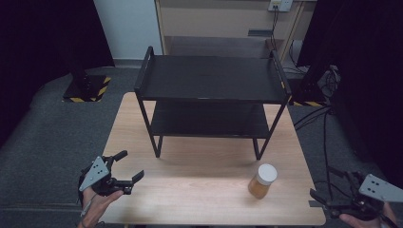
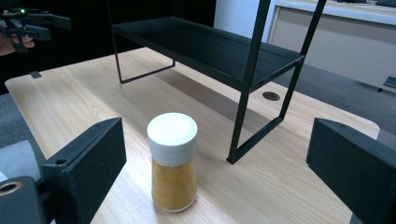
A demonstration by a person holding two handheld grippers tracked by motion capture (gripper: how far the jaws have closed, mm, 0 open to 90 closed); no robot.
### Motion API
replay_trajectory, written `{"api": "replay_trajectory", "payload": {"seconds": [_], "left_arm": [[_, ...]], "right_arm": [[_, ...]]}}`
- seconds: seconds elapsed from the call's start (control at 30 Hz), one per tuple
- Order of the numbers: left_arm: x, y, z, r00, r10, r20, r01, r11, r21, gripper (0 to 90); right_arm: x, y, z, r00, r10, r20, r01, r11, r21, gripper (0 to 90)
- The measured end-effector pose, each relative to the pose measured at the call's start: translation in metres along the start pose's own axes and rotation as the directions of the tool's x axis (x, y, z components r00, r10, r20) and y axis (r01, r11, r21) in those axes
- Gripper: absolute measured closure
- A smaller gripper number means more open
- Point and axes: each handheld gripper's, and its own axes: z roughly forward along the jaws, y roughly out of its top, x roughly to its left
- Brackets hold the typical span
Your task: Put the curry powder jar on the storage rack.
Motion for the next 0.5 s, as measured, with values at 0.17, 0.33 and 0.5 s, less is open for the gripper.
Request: {"api": "replay_trajectory", "payload": {"seconds": [0.17, 0.33, 0.5], "left_arm": [[0.000, 0.000, 0.000, 1.0000, 0.002, -0.001, -0.002, 1.0000, 0.002, 3.9], [0.000, -0.001, 0.000, 1.0000, -0.002, -0.003, 0.002, 1.0000, 0.005, 3.9], [0.000, -0.001, 0.001, 1.0000, 0.001, 0.000, -0.001, 0.9999, 0.011, 3.9]], "right_arm": [[-0.003, 0.002, 0.004, 0.9999, -0.002, -0.010, 0.002, 1.0000, 0.007, 4.6], [-0.008, 0.000, 0.010, 0.9998, 0.001, -0.020, -0.001, 0.9999, 0.012, 4.5], [-0.013, -0.005, 0.019, 0.9996, -0.003, -0.029, 0.005, 0.9993, 0.037, 4.3]]}}
